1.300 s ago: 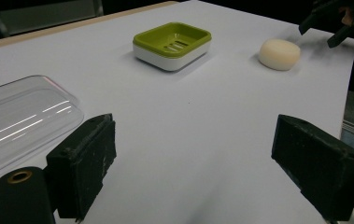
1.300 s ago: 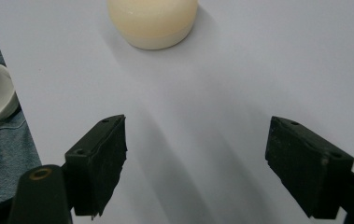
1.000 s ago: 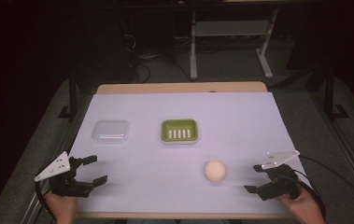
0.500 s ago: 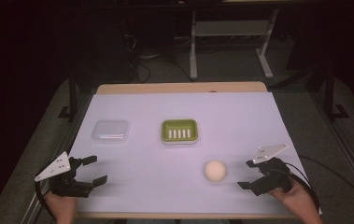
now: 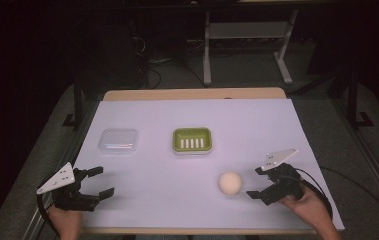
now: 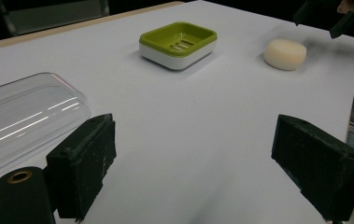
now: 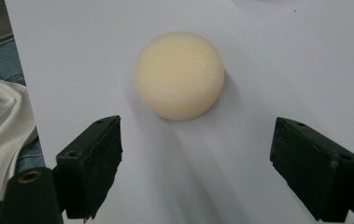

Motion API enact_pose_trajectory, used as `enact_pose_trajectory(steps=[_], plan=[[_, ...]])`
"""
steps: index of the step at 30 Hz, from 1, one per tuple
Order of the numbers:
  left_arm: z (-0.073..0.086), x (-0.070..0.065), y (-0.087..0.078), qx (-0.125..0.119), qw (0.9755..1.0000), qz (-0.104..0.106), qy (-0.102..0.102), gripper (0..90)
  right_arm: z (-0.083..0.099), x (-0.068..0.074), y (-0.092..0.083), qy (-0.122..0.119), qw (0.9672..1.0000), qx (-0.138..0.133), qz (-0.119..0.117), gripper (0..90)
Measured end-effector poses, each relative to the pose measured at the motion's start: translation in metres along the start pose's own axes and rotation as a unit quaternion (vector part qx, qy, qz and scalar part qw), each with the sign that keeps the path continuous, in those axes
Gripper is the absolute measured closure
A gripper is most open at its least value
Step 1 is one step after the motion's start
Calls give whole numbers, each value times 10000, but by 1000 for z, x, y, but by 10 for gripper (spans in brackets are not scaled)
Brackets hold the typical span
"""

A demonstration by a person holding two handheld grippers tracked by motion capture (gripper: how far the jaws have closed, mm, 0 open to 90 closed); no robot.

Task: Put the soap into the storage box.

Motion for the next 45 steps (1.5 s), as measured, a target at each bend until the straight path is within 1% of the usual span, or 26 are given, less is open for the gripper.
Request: enact_pose_trajectory(steps=[5,8,9,10,12,13,14,15,17,21,23,25,28,29,31,38,39,45], plan=[[0,0,0,-4,10000,-7,1,132,-6,0,5,-15,10000,63,-27,158],[0,0,0,5,10000,-5,4,131,-9,0,9,-86,9999,103,-47,157],[0,0,0,1,10000,-1,-1,132,-10,1,10,-63,9999,112,-46,157],[0,0,0,13,10000,1,10,132,-13,2,11,-111,9998,112,-71,157],[0,0,0,12,10000,2,4,132,-15,2,11,-117,9998,113,-74,157],[0,0,0,7,10000,1,-3,132,-16,2,11,-158,9998,86,-68,157],[0,0,0,-1,10000,1,-6,132,-17,2,12,-133,9998,85,-86,156],[0,0,0,-4,10000,-1,0,132,-18,2,12,-189,9997,89,-91,155],[0,0,0,-2,10000,-5,9,132,-20,1,13,-215,9997,108,-72,155],[0,0,0,4,10000,-2,4,132,-23,1,15,-215,9997,99,-106,155],[0,0,0,-3,10000,0,10,132,-25,1,16,-268,9995,108,-103,155],[0,0,0,-6,10000,-1,8,132,-28,2,17,-253,9995,104,-131,155],[0,1,0,-1,10000,-9,-4,132,-30,1,20,-322,9993,114,-140,155],[0,1,0,-1,10000,-13,0,132,-31,2,21,-285,9994,139,-149,155],[0,1,-1,-3,10000,-15,-1,132,-32,0,23,-328,9992,162,-153,155],[-1,0,0,-1,10000,-6,-6,132,-36,0,29,-351,9989,207,-221,153],[-1,0,0,3,10000,-3,-5,132,-36,-1,31,-401,9987,229,-224,153],[-1,0,1,-12,10000,17,6,132,-39,1,39,-409,9982,330,-284,146]])
Point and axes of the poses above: each handheld gripper's, and its own axes: y roughly forward along the jaws, z roughly out of its underside, x roughly to its left, the point moved 3 cm from there along y, roughly forward along the jaws, and after that the axes turned 1 degree about -z, right-handed, at the moved point
